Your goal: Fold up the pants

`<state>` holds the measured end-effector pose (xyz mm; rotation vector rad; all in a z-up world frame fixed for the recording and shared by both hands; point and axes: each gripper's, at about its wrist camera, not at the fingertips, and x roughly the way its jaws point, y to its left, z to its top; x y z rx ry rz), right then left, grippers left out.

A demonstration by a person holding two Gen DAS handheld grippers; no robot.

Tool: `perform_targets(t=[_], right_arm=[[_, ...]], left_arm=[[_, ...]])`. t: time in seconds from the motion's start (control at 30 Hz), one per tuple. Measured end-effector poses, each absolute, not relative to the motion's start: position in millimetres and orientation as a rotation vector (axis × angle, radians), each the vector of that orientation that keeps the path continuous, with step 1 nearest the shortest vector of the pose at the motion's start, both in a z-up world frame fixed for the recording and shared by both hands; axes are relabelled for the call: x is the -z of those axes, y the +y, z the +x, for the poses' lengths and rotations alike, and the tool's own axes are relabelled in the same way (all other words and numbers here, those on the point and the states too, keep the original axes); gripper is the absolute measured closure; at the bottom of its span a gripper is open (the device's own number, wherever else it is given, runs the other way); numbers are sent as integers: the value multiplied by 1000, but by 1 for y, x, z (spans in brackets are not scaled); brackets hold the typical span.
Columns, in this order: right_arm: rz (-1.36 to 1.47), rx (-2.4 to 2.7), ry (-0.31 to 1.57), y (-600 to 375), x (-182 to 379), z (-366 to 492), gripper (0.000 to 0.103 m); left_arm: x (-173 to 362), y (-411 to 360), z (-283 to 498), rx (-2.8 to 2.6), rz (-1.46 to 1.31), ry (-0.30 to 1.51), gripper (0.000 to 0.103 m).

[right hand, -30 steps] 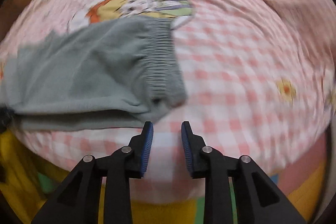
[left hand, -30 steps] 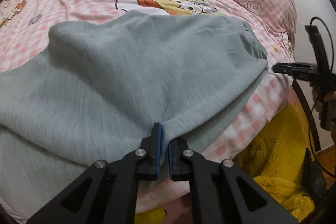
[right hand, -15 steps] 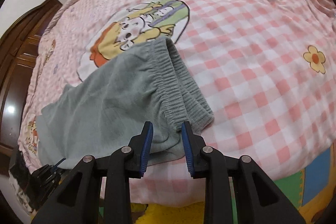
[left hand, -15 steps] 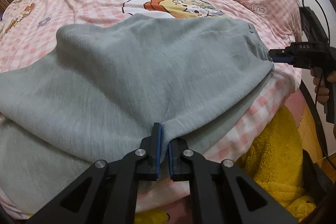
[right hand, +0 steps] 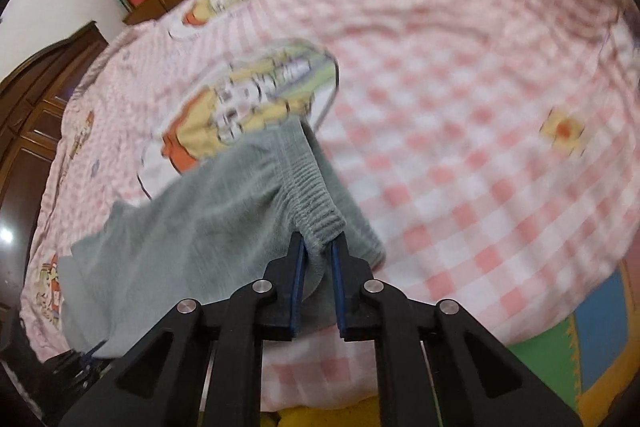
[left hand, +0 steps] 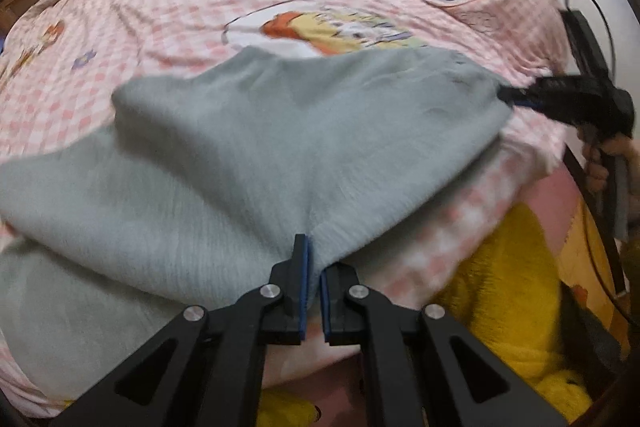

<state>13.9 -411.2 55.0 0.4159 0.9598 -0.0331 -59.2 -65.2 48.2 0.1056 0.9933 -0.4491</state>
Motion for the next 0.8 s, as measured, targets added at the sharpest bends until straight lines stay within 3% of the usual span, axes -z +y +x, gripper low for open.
perform_targets(t=[0.17,0.37,0.43,0.5,0.7,0.8], right_arm=[[338,37,983,-408,-55,19,90],[237,90,1109,-400,-9,23,89],[219,96,1115,-399,-9,22,86],[196,127,1117,-401,-16,19,76],[105,172,1012,-386,-63,12,74],[45,124,997,-359,-78,16,74]], left_arm=[[-41,-81,-70,449,206,1003,99],[-21,-70,-56,462,82,1106,95],[-25,-66,-57,477,61,1112,90],[-29,-60,-57,483,36,1120,81],[-59,-18,-69,423,-33,1055,65],[-70,12,-70,317,-47,1017,62]])
